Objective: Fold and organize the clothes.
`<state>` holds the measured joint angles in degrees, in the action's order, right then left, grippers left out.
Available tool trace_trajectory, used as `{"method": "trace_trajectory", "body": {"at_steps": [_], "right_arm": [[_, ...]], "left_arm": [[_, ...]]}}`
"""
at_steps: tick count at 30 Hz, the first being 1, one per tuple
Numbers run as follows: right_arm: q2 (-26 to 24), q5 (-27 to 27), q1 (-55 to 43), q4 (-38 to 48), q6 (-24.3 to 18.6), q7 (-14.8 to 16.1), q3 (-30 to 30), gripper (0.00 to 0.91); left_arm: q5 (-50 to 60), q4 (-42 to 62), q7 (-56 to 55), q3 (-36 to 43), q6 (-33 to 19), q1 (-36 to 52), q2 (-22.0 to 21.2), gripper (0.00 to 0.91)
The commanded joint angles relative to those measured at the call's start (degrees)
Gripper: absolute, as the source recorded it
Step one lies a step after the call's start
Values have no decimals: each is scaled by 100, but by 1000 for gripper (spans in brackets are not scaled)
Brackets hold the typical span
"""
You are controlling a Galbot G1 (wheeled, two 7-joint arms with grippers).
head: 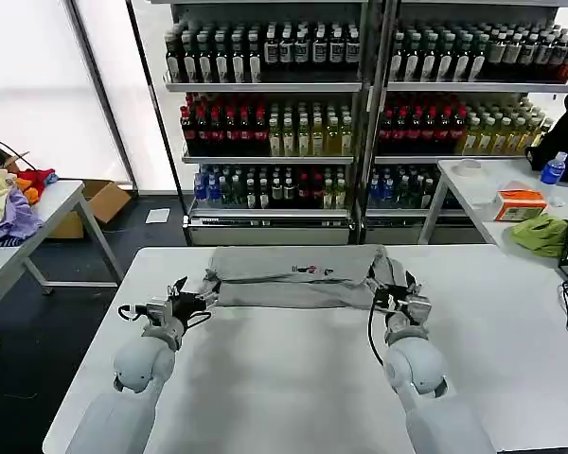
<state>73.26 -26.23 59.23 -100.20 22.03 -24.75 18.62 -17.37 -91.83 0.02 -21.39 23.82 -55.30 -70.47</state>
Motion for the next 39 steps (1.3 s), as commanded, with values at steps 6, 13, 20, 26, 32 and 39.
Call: {"method": "trace_trajectory", "body": {"at_steps": [6, 13, 20, 26, 32, 39], "right_arm": [[-62, 51, 433, 379, 183, -112, 33, 907], [38, 128, 219, 647, 166, -102, 13, 907], [71, 126, 88, 899, 87, -73, 55, 776], [120, 142, 67, 1031, 11, -95, 36, 0], [134, 185, 99, 1068, -43, -152, 43, 0], [112, 199, 306, 920, -67, -148, 57, 0]], "left_arm": [[178, 393, -62, 123, 102, 2, 67, 907], [156, 772, -102, 209, 47, 389, 51, 907], [218, 1075, -87, 243, -27, 444, 26, 887], [264, 1096, -67, 303, -29, 385, 102, 10], [264, 979, 28, 391, -38, 167, 218, 10], [266, 706, 62, 385, -119, -200, 166, 10]]}}
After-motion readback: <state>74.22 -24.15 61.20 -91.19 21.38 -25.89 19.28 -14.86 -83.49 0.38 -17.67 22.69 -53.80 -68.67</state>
